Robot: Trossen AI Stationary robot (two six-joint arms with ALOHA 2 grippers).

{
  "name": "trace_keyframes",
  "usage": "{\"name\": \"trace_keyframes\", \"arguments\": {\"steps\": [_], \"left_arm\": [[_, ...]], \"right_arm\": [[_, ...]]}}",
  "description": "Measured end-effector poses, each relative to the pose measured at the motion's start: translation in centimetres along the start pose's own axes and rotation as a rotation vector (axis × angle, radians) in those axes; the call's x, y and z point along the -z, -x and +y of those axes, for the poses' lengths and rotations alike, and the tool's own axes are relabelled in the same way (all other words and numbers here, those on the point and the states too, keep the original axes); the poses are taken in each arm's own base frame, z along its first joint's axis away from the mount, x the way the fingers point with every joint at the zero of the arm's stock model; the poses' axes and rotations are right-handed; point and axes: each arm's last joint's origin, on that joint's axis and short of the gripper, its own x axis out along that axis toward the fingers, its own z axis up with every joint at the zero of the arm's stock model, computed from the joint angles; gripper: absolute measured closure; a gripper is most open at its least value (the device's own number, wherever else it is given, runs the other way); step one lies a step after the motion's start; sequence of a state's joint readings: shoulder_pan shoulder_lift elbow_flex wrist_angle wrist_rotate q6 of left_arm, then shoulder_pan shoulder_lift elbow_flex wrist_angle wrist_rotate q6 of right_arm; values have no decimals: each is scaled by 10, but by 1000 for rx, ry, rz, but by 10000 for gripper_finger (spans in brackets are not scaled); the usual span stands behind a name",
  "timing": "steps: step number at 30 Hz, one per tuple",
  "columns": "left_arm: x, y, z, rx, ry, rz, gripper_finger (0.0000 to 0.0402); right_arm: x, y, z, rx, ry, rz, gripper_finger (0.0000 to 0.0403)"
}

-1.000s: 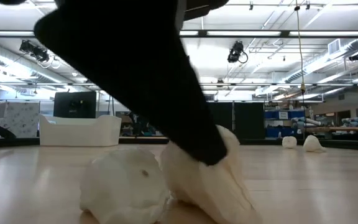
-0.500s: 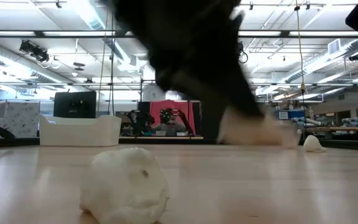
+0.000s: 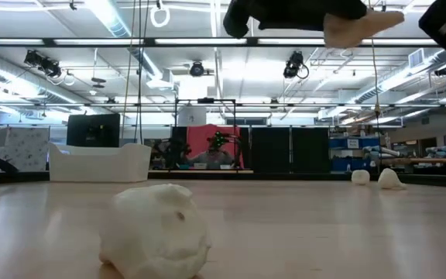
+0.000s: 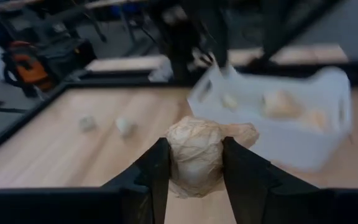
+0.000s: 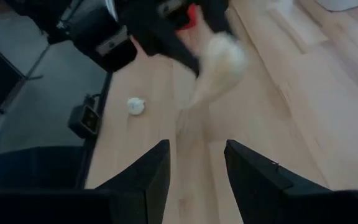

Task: Sort produce into baskets
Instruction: Put the big white garlic into the bottom white bin

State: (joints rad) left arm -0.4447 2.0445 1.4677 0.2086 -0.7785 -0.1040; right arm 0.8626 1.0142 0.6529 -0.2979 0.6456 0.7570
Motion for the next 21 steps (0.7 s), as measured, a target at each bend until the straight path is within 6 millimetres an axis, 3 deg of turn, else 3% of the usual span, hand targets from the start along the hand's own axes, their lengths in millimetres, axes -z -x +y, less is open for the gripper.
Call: {"name": "trace_keyframes", "arguments": {"steps": [9, 21], "left_arm": [[-9, -13, 14, -45, 25, -63, 269], [-11, -15, 18, -50, 39, -74, 268]], "right_arm": [[1, -23, 2, 105, 49, -61, 238], [-9, -31, -5, 159, 65, -111, 261]]}}
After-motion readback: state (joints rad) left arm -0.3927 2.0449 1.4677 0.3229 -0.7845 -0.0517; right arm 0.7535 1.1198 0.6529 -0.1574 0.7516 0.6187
